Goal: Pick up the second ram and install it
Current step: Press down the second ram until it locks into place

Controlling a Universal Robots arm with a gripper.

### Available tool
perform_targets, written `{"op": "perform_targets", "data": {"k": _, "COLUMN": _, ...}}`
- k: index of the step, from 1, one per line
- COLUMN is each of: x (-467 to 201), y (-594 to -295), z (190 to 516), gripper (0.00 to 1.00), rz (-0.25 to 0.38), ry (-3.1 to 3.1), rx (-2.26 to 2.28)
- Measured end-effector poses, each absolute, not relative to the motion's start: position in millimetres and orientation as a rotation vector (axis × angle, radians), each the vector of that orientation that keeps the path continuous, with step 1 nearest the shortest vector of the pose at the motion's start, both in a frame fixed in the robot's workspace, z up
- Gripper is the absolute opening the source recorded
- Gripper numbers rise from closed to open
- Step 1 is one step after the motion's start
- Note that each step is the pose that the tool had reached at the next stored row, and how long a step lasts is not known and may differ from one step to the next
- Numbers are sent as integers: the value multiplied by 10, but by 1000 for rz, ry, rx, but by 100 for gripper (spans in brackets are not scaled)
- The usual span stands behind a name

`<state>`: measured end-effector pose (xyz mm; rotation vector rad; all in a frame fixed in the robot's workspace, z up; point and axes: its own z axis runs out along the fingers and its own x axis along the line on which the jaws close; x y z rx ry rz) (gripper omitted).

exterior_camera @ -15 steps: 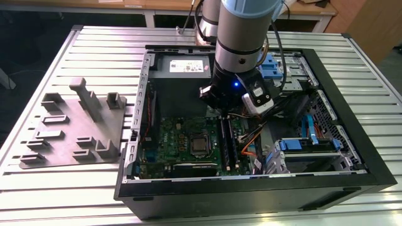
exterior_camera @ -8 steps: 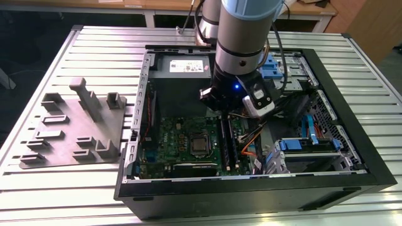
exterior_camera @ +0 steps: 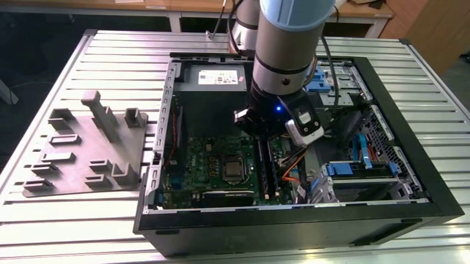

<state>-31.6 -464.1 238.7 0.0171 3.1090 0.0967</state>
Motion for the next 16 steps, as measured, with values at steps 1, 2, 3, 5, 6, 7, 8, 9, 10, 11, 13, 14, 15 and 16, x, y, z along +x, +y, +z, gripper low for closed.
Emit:
{"op": "perform_targets", "data": {"k": 1, "x": -316, "y": -4664, "z": 2387, "gripper": 10, "rz": 95, "ry": 3109, "rx": 17}}
{"op": "perform_targets", "data": {"k": 2, "x": -316, "y": -4689, "z": 2387, "gripper": 10, "rz": 94, "ry": 3109, "rx": 17}}
{"op": "perform_targets", "data": {"k": 3, "x": -316, "y": -4713, "z": 2386, "gripper": 10, "rz": 93, "ry": 3109, "rx": 17}}
{"op": "perform_targets", "data": {"k": 5, "x": -316, "y": -4764, "z": 2386, "gripper": 10, "rz": 91, "ry": 3109, "rx": 17}}
{"op": "perform_targets", "data": {"k": 6, "x": -316, "y": -4789, "z": 2386, "gripper": 10, "rz": 90, "ry": 3109, "rx": 17}}
{"op": "perform_targets", "data": {"k": 7, "x": -316, "y": -4816, "z": 2386, "gripper": 10, "rz": 89, "ry": 3109, "rx": 17}}
{"op": "perform_targets", "data": {"k": 8, "x": -316, "y": -4846, "z": 2386, "gripper": 10, "rz": 89, "ry": 3109, "rx": 17}}
{"op": "perform_targets", "data": {"k": 9, "x": -316, "y": -4876, "z": 2385, "gripper": 10, "rz": 88, "ry": 3109, "rx": 17}}
{"op": "perform_targets", "data": {"k": 10, "x": -316, "y": -4905, "z": 2384, "gripper": 10, "rz": 88, "ry": 3109, "rx": 17}}
{"op": "perform_targets", "data": {"k": 11, "x": -316, "y": -4936, "z": 2384, "gripper": 10, "rz": 87, "ry": 3109, "rx": 17}}
{"op": "perform_targets", "data": {"k": 13, "x": -316, "y": -4990, "z": 2383, "gripper": 10, "rz": 86, "ry": 3109, "rx": 17}}
{"op": "perform_targets", "data": {"k": 14, "x": -316, "y": -5015, "z": 2383, "gripper": 10, "rz": 86, "ry": 3109, "rx": 17}}
{"op": "perform_targets", "data": {"k": 15, "x": -316, "y": -5040, "z": 2382, "gripper": 10, "rz": 85, "ry": 3109, "rx": 17}}
{"op": "perform_targets", "data": {"k": 16, "x": -316, "y": -5064, "z": 2381, "gripper": 10, "rz": 85, "ry": 3109, "rx": 17}}
